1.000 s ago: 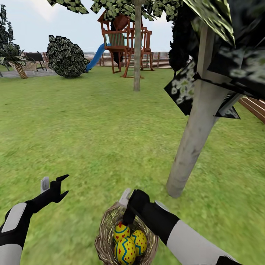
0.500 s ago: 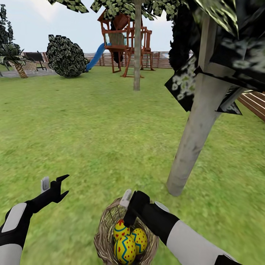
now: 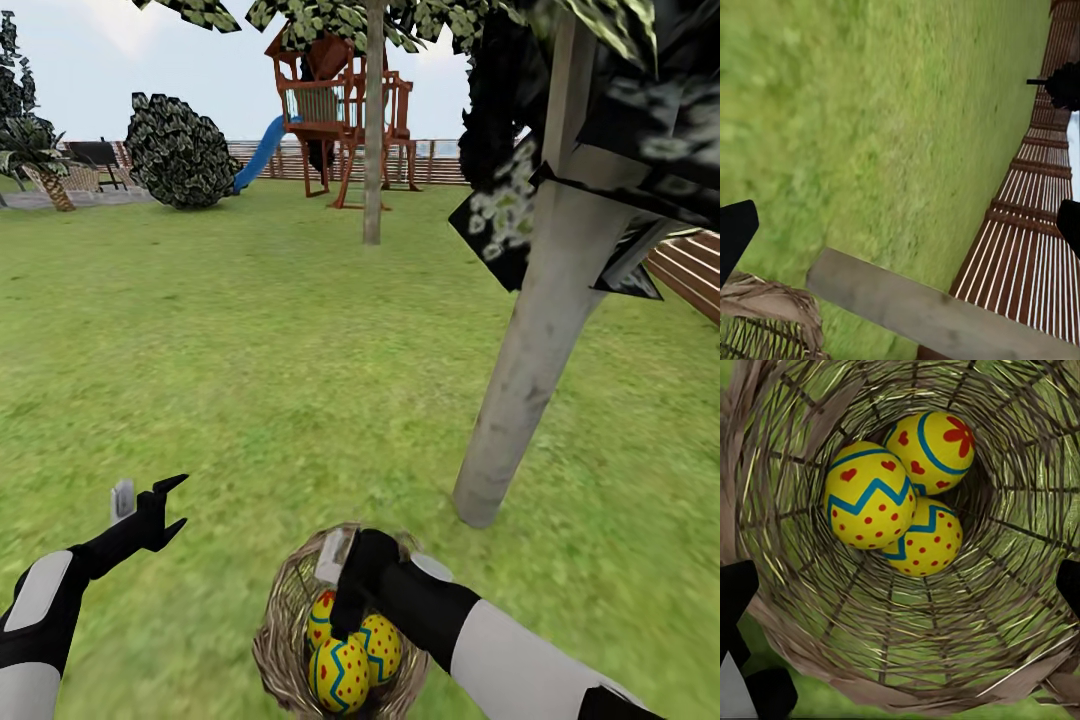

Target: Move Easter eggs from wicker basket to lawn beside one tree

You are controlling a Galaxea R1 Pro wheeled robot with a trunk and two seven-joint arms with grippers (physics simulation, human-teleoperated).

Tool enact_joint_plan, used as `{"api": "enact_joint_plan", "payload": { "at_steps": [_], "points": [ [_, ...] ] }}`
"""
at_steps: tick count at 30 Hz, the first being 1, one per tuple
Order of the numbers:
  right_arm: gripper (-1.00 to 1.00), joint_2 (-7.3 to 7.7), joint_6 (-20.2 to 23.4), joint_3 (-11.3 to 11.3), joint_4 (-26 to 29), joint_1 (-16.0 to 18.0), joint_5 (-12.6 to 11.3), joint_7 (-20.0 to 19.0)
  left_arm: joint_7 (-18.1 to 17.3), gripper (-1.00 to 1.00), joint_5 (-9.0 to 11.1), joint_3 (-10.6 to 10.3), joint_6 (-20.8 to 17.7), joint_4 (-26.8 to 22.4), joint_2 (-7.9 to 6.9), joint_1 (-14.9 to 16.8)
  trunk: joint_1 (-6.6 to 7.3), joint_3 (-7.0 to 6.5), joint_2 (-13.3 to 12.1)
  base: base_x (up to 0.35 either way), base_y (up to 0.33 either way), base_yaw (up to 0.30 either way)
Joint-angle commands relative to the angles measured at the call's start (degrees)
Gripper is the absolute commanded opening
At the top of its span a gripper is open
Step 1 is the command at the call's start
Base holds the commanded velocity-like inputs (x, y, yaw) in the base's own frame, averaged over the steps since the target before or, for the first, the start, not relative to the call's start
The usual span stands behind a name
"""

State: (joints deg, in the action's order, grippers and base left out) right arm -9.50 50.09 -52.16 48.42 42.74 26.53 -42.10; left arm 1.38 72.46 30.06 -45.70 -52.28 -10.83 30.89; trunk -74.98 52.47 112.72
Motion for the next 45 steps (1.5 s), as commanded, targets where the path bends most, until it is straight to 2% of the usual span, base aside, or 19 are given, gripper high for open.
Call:
{"api": "enact_joint_plan", "payload": {
  "at_steps": [1,10,15,17,21,24,33,38,45],
  "points": [
    [1.0,0.02,-0.1,-0.5,-0.1,0.1,0.6,-0.7,0.1,1.0,0.2,0.1,-0.3,0.0,0.02,0.0,-0.22,0.23,0.4,0.0,0.0,0.0],
    [1.0,0.26,-0.3,-1.1,-0.3,0.1,0.8,-0.7,0.1,1.0,0.2,0.1,-0.4,0.0,0.02,0.0,-2.2,1.85,4.0,0.0,0.0,0.0],
    [1.0,0.34,-0.3,-2.7,0.1,0.1,1.0,0.0,0.1,1.0,0.2,0.1,-0.4,0.0,0.02,0.0,-3.29,2.75,6.1,0.0,0.0,0.0],
    [1.0,0.28,-0.3,-2.9,0.3,0.1,1.7,0.4,0.1,1.0,0.1,0.1,-0.3,0.0,0.02,0.0,-3.73,3.11,6.9,0.0,0.0,0.0],
    [1.0,-0.07,-0.3,-3.1,0.7,0.1,4.8,1.1,0.1,1.0,0.1,0.1,-0.4,0.0,0.02,0.0,-4.61,3.82,8.5,0.0,0.0,0.0],
    [1.0,-0.14,-0.4,-3.1,1.2,0.1,5.3,1.2,0.1,1.0,0.1,0.1,-0.4,0.0,0.02,0.0,-5.27,4.36,9.7,0.0,0.0,0.0],
    [1.0,-0.5,-0.5,-3.0,3.5,0.1,5.5,1.2,0.1,1.0,0.1,0.0,-0.3,0.0,0.05,0.0,-7.25,5.98,13.3,0.0,0.0,0.0],
    [1.0,-0.5,-3.5,-3.0,4.0,0.1,5.4,1.2,0.1,1.0,0.1,0.0,-0.4,0.0,0.1,0.0,-8.34,6.88,15.3,0.0,0.0,0.0],
    [1.0,-0.43,-4.3,-3.0,3.6,0.0,5.0,1.1,0.1,1.0,0.1,0.0,-0.4,0.0,0.09,0.0,-9.88,8.13,18.1,0.0,0.0,0.0]
  ]
}}
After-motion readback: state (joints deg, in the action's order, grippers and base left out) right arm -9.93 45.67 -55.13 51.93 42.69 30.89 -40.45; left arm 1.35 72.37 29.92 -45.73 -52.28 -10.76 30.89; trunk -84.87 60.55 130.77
